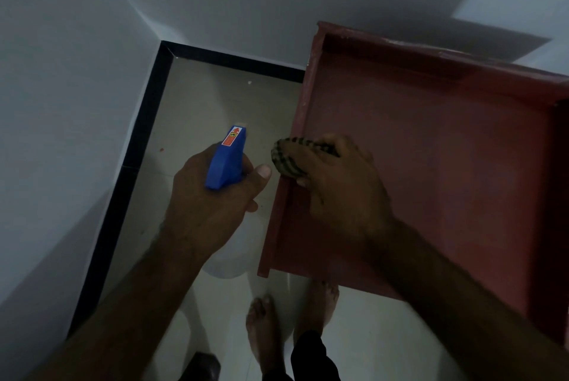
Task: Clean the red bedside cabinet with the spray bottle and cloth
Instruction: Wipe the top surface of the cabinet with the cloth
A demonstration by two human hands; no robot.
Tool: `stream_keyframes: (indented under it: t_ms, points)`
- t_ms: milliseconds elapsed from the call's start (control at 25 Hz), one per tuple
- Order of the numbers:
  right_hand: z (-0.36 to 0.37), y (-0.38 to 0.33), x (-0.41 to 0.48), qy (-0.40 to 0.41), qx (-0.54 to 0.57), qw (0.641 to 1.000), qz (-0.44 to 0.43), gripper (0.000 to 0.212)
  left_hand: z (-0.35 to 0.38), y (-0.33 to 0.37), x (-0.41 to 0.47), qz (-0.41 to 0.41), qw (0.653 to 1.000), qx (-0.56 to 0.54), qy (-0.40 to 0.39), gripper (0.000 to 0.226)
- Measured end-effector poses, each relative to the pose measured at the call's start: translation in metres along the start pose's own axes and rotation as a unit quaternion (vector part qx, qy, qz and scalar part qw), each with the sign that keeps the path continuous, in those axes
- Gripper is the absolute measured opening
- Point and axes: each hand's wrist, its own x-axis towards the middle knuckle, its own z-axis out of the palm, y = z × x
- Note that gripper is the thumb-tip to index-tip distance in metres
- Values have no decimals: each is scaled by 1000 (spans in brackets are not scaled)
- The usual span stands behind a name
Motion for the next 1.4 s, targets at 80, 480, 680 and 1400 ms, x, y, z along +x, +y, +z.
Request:
stream_keyframes:
  t_ms: [80, 480, 680, 1400]
  points:
    - [0, 2, -1, -6, 6, 1000, -11, 75, 1, 2, 4, 3, 1000, -2, -2, 25]
    - [-5, 11, 29, 24, 38, 998, 41, 76, 4, 14, 20, 0, 1000, -2, -7, 25]
    - [-8, 21, 62, 47, 54, 996, 54, 74, 5, 23, 29, 11, 1000, -3, 4, 24]
    - [-13, 11, 68, 42, 84, 985, 145, 62, -3, 56, 42, 42, 999, -29, 17, 26]
